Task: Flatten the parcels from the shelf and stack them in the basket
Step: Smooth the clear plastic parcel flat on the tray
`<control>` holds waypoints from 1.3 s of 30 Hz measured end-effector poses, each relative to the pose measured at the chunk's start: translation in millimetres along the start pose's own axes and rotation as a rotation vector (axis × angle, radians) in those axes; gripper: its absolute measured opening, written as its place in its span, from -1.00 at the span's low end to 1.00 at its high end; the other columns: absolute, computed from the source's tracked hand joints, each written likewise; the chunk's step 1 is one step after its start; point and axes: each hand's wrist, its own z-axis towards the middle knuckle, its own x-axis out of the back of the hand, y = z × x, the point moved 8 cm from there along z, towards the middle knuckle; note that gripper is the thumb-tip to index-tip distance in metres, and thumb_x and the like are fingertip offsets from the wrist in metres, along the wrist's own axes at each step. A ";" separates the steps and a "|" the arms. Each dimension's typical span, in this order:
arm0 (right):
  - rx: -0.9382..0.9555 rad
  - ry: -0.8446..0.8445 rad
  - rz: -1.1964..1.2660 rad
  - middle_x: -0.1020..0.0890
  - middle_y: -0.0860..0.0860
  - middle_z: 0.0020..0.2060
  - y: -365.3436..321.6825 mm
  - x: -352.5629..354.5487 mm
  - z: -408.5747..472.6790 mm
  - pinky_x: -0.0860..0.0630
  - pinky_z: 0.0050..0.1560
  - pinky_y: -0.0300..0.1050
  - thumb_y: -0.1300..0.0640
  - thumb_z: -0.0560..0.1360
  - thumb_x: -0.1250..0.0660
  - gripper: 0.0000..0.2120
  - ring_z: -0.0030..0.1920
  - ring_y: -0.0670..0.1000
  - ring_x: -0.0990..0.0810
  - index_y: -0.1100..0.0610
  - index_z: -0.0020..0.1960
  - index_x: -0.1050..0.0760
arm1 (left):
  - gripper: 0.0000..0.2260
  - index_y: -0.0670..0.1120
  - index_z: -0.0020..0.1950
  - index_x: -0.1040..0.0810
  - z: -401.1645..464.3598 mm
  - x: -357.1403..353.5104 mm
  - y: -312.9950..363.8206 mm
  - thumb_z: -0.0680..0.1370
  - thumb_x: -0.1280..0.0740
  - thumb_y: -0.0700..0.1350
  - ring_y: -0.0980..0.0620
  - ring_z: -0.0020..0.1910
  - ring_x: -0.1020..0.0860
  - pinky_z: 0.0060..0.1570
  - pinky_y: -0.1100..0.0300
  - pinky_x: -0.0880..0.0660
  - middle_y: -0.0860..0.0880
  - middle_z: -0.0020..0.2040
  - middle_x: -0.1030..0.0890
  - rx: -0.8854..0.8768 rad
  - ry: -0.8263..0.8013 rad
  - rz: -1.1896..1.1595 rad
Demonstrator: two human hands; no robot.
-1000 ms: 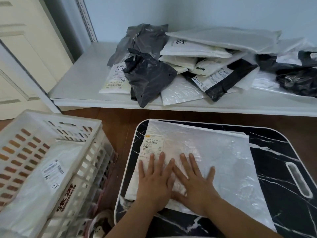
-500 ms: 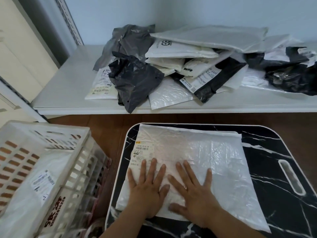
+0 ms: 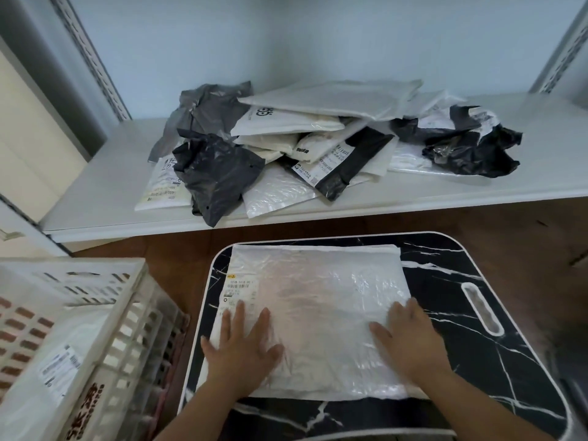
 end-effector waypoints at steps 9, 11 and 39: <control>-0.167 0.029 0.002 -0.38 0.08 0.26 9.4 26.6 -7.8 -0.46 0.21 0.01 -0.05 0.47 -0.32 -0.38 0.27 0.11 -0.44 0.08 0.44 -0.16 | -0.72 -0.22 0.02 -0.63 -20.2 36.7 -70.0 0.39 -0.54 -0.14 -0.12 -0.09 -0.63 0.03 0.03 -0.57 -0.16 -0.05 -0.66 0.431 0.083 -0.956; -0.164 0.027 -0.078 -0.36 0.06 0.29 5.3 34.2 -15.5 -0.42 0.25 0.00 -0.16 0.45 -0.33 -0.35 0.31 0.09 -0.39 0.06 0.43 -0.19 | -0.91 -0.09 -0.08 -0.61 -27.8 54.1 -59.1 0.47 -0.45 -0.25 -0.02 -0.16 -0.63 -0.11 0.15 -0.57 -0.13 -0.04 -0.67 0.284 0.087 -0.948; 0.685 -0.047 1.178 -0.70 -0.11 -0.24 -339.4 209.3 -111.1 -0.53 0.01 -0.07 0.20 0.45 -0.46 -0.92 -0.20 -0.09 -0.65 0.06 -0.11 -0.60 | 0.19 0.02 0.58 0.07 -173.0 247.8 -229.8 0.16 -0.57 0.27 -0.08 0.46 -0.29 0.41 -0.07 -0.23 -0.06 0.52 -0.25 0.075 0.635 -1.371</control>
